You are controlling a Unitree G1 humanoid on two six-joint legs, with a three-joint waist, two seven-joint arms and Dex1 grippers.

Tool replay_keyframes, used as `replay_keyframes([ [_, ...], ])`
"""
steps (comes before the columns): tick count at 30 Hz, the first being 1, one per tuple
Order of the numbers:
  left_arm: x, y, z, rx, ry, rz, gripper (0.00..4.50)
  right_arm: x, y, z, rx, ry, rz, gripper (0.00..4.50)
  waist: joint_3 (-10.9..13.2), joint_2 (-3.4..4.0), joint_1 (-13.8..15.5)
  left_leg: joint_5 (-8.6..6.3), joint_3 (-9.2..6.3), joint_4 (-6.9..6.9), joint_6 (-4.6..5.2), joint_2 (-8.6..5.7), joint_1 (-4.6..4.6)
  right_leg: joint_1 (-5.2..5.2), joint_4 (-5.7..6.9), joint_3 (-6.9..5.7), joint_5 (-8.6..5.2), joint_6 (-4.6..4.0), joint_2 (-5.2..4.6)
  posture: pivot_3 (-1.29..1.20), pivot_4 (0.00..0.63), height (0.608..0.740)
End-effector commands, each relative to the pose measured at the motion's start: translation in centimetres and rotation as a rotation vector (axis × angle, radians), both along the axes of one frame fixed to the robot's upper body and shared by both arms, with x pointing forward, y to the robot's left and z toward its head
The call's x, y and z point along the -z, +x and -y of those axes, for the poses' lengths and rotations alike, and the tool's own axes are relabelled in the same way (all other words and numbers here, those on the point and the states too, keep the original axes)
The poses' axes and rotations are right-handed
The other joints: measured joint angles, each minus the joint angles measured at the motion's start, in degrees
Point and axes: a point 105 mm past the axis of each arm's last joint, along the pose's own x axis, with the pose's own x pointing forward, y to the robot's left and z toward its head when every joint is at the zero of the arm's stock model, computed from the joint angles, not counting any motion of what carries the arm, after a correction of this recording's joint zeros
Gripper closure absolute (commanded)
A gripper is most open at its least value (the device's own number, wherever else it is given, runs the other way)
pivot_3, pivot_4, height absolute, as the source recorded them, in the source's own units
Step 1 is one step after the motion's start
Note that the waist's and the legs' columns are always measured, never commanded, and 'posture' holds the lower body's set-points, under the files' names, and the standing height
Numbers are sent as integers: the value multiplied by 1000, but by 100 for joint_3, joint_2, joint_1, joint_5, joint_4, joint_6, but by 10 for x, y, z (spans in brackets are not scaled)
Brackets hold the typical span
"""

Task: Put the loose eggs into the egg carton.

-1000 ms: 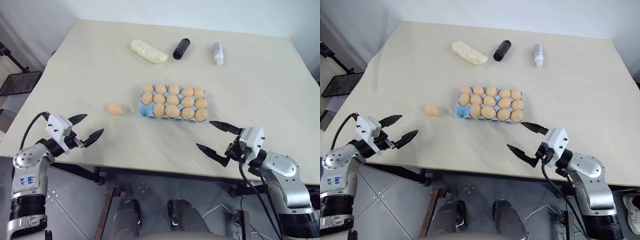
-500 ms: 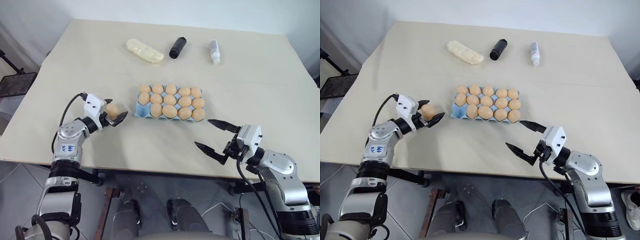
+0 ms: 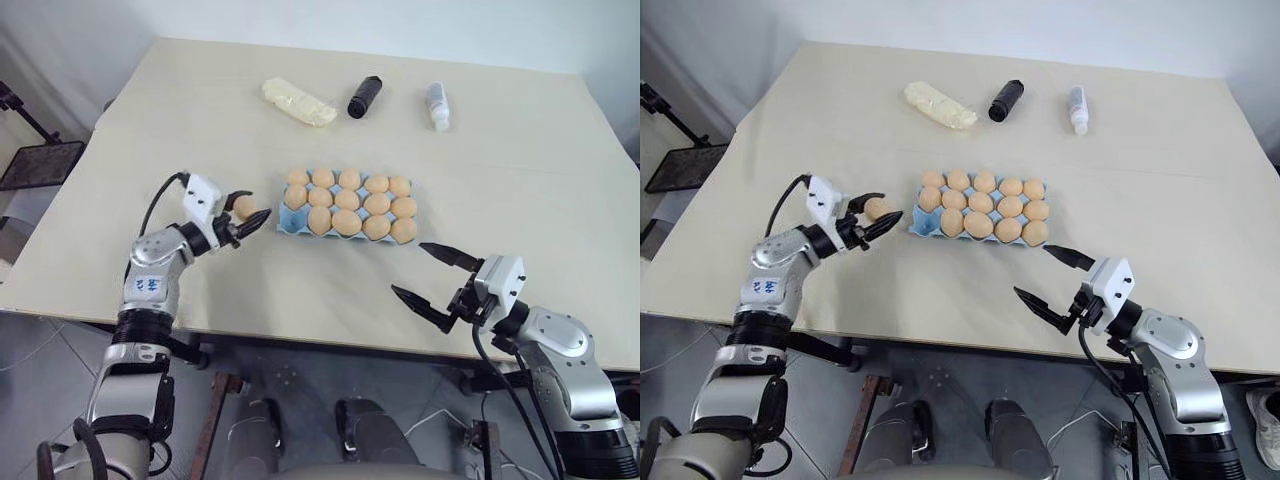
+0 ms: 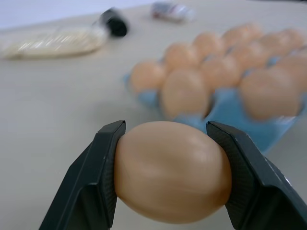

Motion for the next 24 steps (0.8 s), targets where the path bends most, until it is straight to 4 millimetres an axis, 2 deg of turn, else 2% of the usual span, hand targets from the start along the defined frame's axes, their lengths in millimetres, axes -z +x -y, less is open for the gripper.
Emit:
replay_keyframes([
  [1,-19,1,26,89,5,48,2093,-10,-1,0,0,1,57,0,0,0,-3,0,0,0,0,-2,0,1,0,-1,0,1,0,0,150,740],
  [6,-12,2,34,135,16,23,2093,-11,-1,-1,11,0,66,0,1,2,-75,0,3,-2,-4,1,3,-2,1,3,0,1,11,0,150,740],
  [12,-8,1,32,139,18,23,173,-12,-1,-2,24,4,73,0,1,3,-40,3,-3,-1,-9,6,2,-3,3,4,-1,-1,10,0,150,740],
  [13,-8,-1,27,135,25,29,8,-13,-1,-2,25,5,75,0,1,3,-40,3,-3,0,-8,6,2,-2,3,3,-1,0,7,0,150,740],
  [15,-9,-3,21,129,35,36,8,-13,-2,-2,26,6,77,0,1,3,-48,2,1,1,-6,6,2,-2,2,3,0,1,4,0,150,740],
  [20,-8,-28,-31,99,119,64,8,-14,2,6,80,13,70,0,2,3,-116,3,-1,-9,-12,18,3,-5,4,4,-2,-3,13,0,150,740],
  [24,1,-48,-68,33,183,39,8,-11,10,21,148,17,57,0,2,4,-124,4,-9,-13,-15,29,2,-3,4,13,-7,-11,6,0,150,740],
])
